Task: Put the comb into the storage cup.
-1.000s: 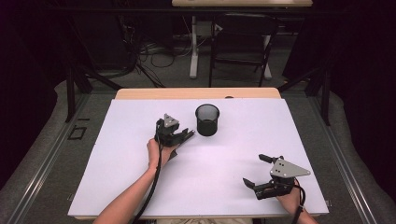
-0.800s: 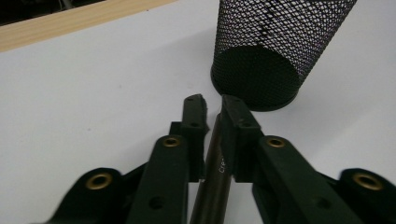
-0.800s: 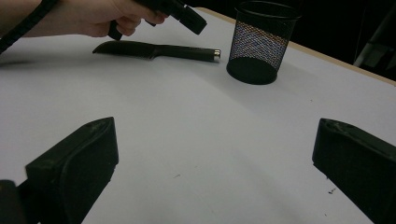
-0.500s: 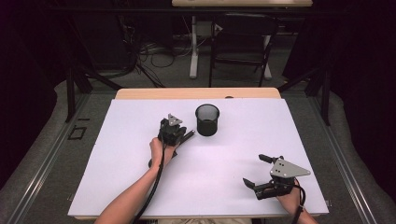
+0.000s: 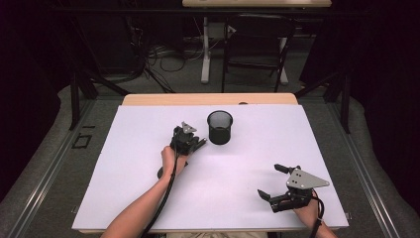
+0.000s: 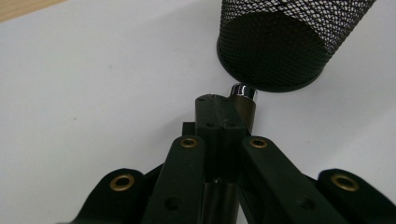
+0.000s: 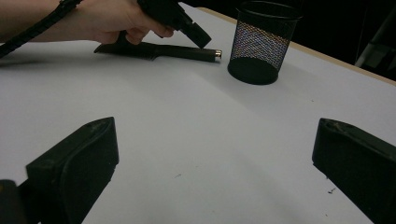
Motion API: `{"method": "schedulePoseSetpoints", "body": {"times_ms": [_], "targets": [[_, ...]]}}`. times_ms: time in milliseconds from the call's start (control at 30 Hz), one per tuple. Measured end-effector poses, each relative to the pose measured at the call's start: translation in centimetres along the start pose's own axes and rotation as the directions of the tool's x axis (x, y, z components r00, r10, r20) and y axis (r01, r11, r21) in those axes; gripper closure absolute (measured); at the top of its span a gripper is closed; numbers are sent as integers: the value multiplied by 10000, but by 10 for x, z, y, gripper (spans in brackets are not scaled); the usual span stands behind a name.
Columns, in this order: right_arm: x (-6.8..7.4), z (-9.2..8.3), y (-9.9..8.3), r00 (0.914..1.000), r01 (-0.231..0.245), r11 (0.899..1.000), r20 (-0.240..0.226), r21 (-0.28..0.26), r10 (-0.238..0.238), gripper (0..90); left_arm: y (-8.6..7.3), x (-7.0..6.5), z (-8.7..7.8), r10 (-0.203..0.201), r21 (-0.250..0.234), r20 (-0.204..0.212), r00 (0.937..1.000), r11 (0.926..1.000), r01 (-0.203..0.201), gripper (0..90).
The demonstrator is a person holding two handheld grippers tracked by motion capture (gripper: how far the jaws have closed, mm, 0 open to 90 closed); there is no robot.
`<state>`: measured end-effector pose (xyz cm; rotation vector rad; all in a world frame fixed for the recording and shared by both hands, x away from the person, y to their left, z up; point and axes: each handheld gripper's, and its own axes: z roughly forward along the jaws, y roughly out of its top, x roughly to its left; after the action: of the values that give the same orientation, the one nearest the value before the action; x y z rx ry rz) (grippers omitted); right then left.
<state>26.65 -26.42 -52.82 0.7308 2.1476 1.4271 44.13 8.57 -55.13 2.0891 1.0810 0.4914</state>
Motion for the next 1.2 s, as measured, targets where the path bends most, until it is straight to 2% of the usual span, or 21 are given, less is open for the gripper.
{"method": "schedulePoseSetpoints", "body": {"times_ms": [300,433,733,1200], "targets": [[0,0,0,10000,-11,10000,-12,-26,11,2,1,-5,2,297,250,205,9993,9992,-302,900],[0,0,0,10000,-7,10000,4,-25,7,2,1,-9,1,553,268,273,9981,9981,-561,900],[0,-1,0,10000,-8,10000,13,-58,8,3,1,-15,0,746,348,479,9961,9965,-763,900],[0,-2,0,10000,-6,10000,4,-28,6,3,-1,-24,-5,1168,485,905,9890,9914,-1216,900]]}}
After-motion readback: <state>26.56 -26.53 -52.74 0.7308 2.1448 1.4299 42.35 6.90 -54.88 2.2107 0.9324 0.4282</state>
